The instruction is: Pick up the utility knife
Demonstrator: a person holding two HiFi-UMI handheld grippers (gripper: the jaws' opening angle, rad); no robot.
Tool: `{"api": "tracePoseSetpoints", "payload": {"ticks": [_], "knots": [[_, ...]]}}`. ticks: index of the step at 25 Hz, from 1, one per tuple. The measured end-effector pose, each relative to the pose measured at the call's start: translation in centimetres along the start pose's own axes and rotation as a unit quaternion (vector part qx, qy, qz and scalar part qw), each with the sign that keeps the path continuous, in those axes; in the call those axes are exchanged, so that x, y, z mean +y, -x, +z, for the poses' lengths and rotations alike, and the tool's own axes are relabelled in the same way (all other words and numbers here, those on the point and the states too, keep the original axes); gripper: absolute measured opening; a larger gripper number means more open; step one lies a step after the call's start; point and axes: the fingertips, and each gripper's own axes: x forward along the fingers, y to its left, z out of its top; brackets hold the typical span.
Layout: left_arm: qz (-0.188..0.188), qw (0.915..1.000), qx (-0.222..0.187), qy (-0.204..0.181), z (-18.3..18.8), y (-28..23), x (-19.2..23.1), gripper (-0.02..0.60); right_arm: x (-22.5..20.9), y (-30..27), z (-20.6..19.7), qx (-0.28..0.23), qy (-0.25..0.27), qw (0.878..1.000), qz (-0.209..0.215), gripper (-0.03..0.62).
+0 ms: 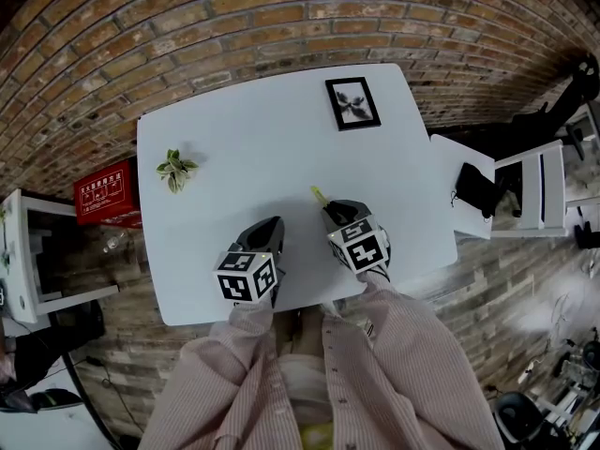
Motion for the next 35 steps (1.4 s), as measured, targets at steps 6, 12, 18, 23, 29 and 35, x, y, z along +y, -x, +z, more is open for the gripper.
{"api": "tracePoseSetpoints", "payload": {"ticks": [6,12,18,23,29,35], "knots": [[-0.002,1.0,-0.002,-0.002,0.1,0.0,-0.2,-0.008,0.1,0.0,0.0,0.003,0.014,1.0,-0.006,0.069],[-0.037,0.9981,-0.016,-0.046,0.6,0.2,-1.6,-0.009,0.4,0.4,0.2,-0.016,0.006,1.0,-0.012,0.069],[-0.049,0.996,-0.036,-0.066,1.3,0.5,-2.2,-0.009,0.8,1.9,1.2,-0.067,-0.023,0.997,-0.012,0.069],[-0.055,0.9937,-0.058,-0.079,2.3,1.2,-2.8,-0.008,0.7,4.1,2.2,-0.127,-0.064,0.99,-0.013,0.069],[-0.065,0.9896,-0.085,-0.096,4.0,2.3,-3.7,-0.008,0.6,7.1,3.7,-0.193,-0.09,0.977,-0.015,0.069],[-0.076,0.9828,-0.109,-0.129,5.9,3.7,-5.4,-0.008,0.3,10.3,5.2,-0.248,-0.102,0.963,-0.02,0.069]]}}
